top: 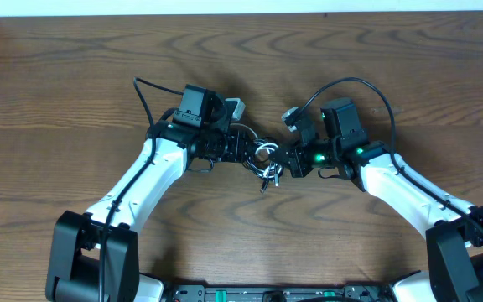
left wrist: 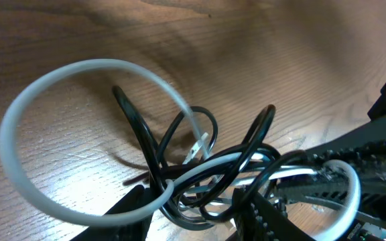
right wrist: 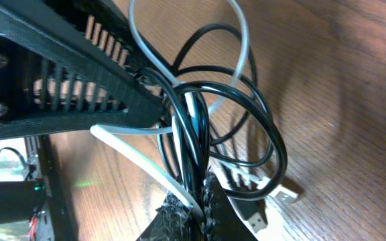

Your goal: Untangle cables

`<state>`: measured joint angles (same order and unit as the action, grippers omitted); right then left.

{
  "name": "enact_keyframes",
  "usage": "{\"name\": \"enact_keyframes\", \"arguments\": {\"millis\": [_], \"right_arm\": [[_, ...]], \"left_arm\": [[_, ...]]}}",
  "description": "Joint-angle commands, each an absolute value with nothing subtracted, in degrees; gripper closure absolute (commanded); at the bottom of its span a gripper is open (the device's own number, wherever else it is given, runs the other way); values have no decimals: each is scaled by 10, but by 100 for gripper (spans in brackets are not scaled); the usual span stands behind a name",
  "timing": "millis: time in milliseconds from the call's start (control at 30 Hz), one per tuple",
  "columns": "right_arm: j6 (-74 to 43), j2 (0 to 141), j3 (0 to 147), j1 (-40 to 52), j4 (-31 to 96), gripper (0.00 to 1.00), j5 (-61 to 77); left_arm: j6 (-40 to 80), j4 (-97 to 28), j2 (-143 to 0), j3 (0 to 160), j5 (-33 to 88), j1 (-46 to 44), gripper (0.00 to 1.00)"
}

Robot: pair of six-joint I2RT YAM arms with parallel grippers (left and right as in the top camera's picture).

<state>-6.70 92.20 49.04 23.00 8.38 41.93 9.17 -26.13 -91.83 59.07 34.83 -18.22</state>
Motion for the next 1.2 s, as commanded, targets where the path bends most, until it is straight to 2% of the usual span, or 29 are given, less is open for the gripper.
{"name": "enact_keyframes", "arguments": {"millis": [0, 167, 400, 1033, 1100, 1167], "right_arm": [[-55, 922, 490, 230, 74, 99, 458], [-108, 922, 490, 230, 72, 99, 389], [-109, 922, 490, 230, 70, 99, 397], [-109, 922, 490, 230, 68, 99, 429], [-109, 922, 490, 230, 68, 99, 429], [-109, 922, 490, 230, 68, 99, 428]], "left_arm": [[89, -261, -907, 593, 360, -181, 58], [89, -281, -907, 593, 332, -181, 58], [89, -310, -909, 592, 304, -181, 58], [91, -263, -967, 591, 283, -227, 57], [92, -263, -976, 591, 274, -229, 58], [93, -263, -983, 591, 274, -229, 67]]}}
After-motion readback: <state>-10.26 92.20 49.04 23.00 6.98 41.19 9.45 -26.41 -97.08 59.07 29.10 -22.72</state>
